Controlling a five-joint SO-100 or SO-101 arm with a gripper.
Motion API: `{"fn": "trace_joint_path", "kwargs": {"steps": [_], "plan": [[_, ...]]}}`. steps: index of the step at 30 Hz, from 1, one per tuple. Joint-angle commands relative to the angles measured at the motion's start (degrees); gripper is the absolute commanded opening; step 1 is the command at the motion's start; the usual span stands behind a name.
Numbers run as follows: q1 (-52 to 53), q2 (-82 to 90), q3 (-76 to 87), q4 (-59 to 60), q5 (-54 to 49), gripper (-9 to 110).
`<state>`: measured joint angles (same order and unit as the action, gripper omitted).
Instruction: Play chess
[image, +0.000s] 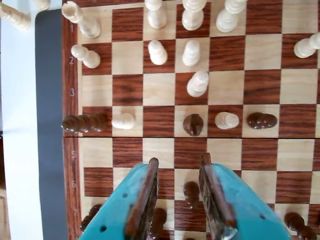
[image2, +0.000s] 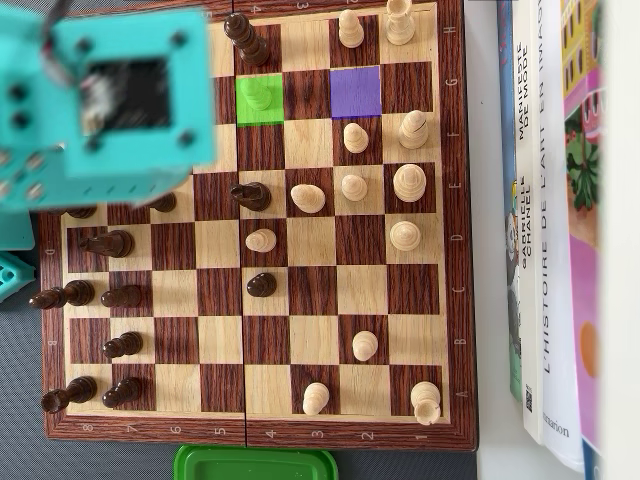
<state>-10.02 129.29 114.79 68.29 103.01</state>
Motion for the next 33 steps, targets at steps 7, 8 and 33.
{"fn": "trace_joint_path", "kwargs": {"steps": [7,8,33], "plan": [[7.91,9.84,3.43,-0.09,-6.77,13],[8.7,10.81,4.04,-0.44,-7.38,13],[10.28,43.15,40.78,-33.05,-9.93,13]]}}
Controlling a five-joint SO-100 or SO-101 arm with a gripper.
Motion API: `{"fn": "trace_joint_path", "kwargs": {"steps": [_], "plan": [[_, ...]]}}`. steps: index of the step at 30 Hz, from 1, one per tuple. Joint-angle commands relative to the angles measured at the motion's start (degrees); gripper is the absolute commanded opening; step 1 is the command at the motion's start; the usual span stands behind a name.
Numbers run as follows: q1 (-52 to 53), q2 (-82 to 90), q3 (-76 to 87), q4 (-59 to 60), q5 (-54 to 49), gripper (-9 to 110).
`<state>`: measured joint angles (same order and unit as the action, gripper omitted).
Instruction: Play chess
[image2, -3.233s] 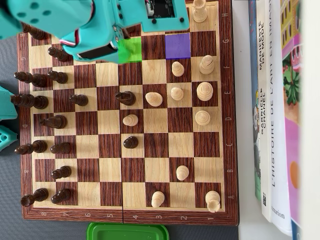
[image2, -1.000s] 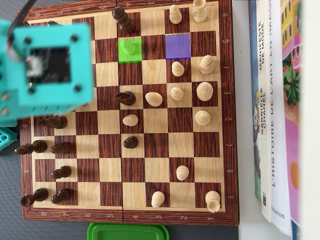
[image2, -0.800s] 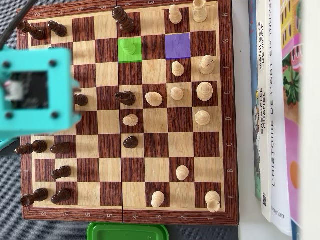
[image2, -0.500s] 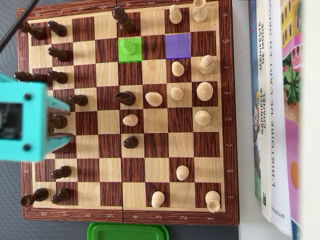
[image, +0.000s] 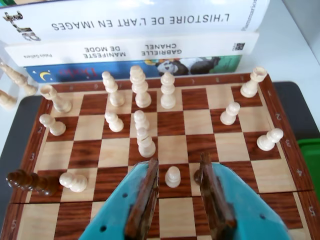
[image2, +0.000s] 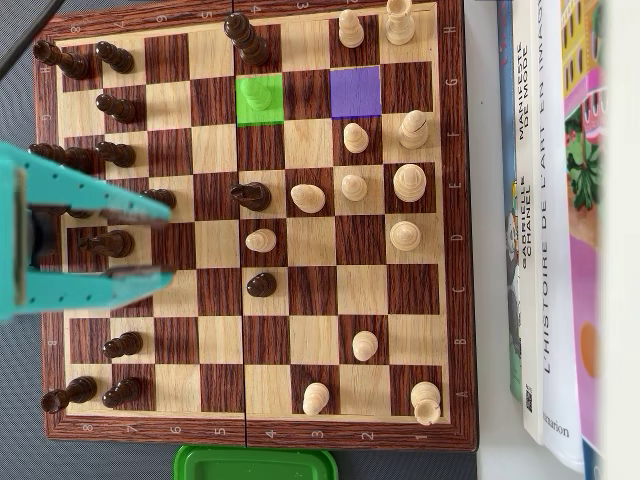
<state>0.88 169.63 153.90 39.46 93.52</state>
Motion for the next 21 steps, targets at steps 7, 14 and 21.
{"fn": "trace_joint_path", "kwargs": {"steps": [7,14,21], "plan": [[-0.79,9.14,8.17,-9.32,-4.83,13],[-1.67,13.27,10.9,-11.51,-4.83,13],[-2.55,17.93,18.37,-26.63,-5.1,13]]}}
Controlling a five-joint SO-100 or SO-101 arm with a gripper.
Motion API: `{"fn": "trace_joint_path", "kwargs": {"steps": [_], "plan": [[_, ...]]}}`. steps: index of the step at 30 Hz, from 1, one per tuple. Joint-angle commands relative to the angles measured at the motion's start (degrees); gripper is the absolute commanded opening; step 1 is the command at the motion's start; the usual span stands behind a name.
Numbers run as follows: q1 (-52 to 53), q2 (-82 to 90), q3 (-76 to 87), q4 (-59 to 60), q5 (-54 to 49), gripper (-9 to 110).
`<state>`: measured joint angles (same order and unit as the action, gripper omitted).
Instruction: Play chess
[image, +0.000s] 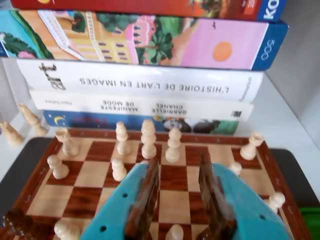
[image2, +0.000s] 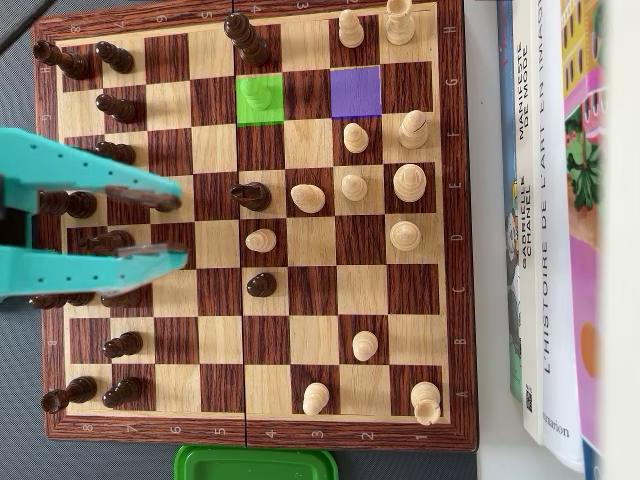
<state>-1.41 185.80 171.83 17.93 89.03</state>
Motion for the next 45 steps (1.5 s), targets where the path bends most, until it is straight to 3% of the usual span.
{"fn": "trace_joint_path", "kwargs": {"steps": [1,45], "plan": [[-0.35,2.37,1.23,-6.86,-0.7,13],[0.26,5.89,9.14,-75.94,-0.79,13]]}}
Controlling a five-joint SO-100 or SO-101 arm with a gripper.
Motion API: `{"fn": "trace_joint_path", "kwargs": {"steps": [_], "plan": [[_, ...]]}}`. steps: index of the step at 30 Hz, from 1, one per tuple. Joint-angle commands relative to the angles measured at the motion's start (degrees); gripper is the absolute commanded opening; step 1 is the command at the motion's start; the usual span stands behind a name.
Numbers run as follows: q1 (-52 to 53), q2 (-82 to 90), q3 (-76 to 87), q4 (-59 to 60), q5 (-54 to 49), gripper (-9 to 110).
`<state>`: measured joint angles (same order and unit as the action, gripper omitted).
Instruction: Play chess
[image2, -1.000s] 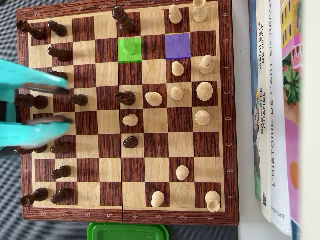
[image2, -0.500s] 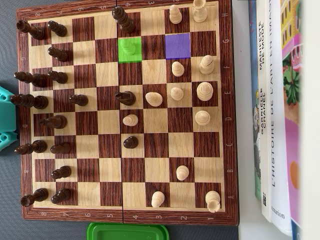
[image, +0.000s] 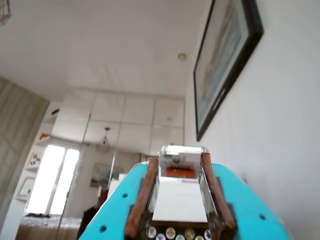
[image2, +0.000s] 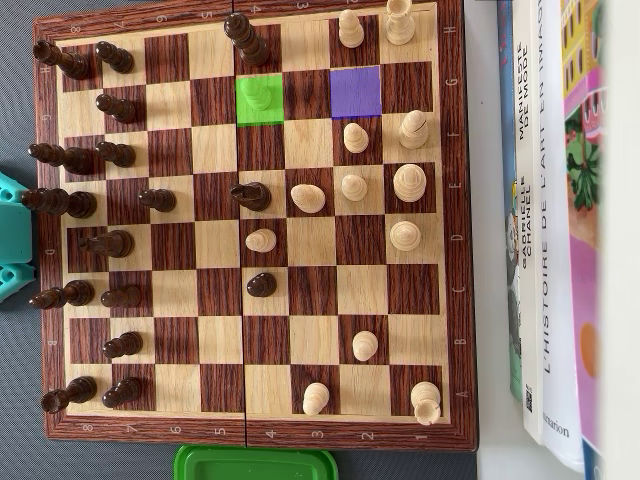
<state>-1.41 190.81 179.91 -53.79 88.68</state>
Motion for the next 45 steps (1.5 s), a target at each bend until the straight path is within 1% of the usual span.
{"fn": "trace_joint_path", "kwargs": {"steps": [1,9,24,35,45], "plan": [[0.26,0.88,1.05,-6.15,-0.44,13],[0.18,0.88,1.05,-22.85,-0.44,13],[0.18,0.88,1.05,-42.28,-0.44,13],[0.26,0.88,1.05,-49.39,-0.44,13],[-0.18,0.88,1.05,-49.57,0.0,13]]}}
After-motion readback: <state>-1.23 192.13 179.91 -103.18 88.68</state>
